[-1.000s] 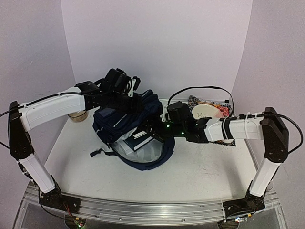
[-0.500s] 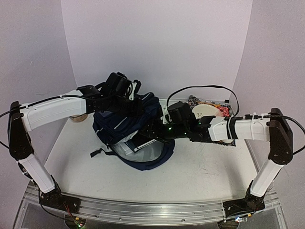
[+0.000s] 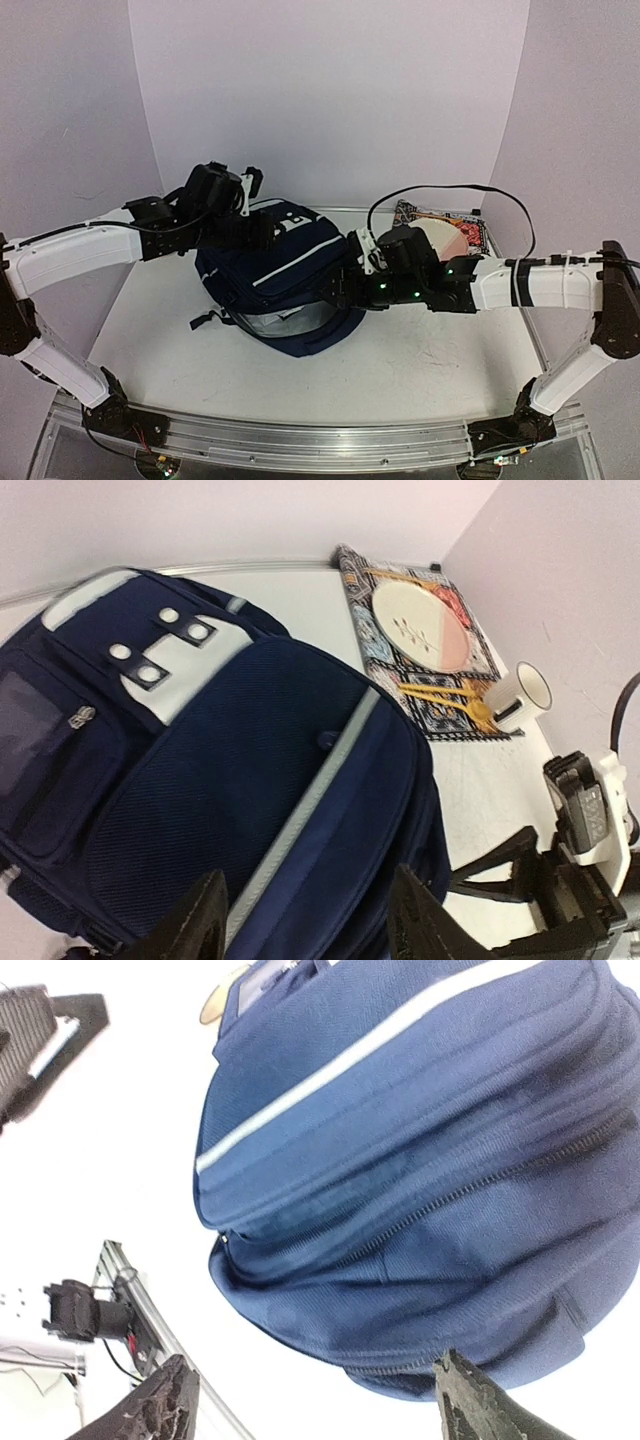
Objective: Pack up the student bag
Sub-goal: Place the largest pocket of the bag in the student bag, then hold the largest pocket of the student bag.
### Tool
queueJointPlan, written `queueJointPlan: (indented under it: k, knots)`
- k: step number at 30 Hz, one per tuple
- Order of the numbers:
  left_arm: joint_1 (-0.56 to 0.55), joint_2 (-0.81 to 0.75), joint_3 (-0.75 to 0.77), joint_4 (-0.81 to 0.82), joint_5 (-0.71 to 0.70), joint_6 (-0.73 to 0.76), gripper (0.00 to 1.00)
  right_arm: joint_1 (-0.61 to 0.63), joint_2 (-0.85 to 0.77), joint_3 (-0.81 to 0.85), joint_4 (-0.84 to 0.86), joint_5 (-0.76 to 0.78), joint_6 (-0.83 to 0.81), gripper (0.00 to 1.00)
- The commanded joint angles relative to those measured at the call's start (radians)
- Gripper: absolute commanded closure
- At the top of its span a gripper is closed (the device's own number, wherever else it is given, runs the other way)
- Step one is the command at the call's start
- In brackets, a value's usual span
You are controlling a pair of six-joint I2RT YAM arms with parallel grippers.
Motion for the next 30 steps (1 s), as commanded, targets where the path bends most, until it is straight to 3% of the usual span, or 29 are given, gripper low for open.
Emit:
queueJointPlan:
  k: [1,5,14,23,30]
  knots:
    - [0.012,-0.107,-0.115,0.059,-0.154,-0.014,0.41,0.006,-0.061,-0.016,0.003,0.017,-0.041,0.18]
    - [0.058,-0.202,-0.301,0.110,-0.210,-0.049,0.39,0.008,-0.044,0.014,-0.010,0.007,-0.010,0.17]
    - [0.159,-0.312,-0.610,0.305,-0.097,-0.059,0.39,0.008,-0.017,0.052,-0.093,0.093,0.051,0.13]
    - [0.191,-0.297,-0.740,0.421,-0.044,-0.031,0.44,0.008,0.088,0.082,-0.054,0.095,0.120,0.14]
    - [0.202,-0.251,-0.757,0.443,-0.025,-0.036,0.45,0.005,0.143,0.056,-0.053,0.171,0.136,0.25]
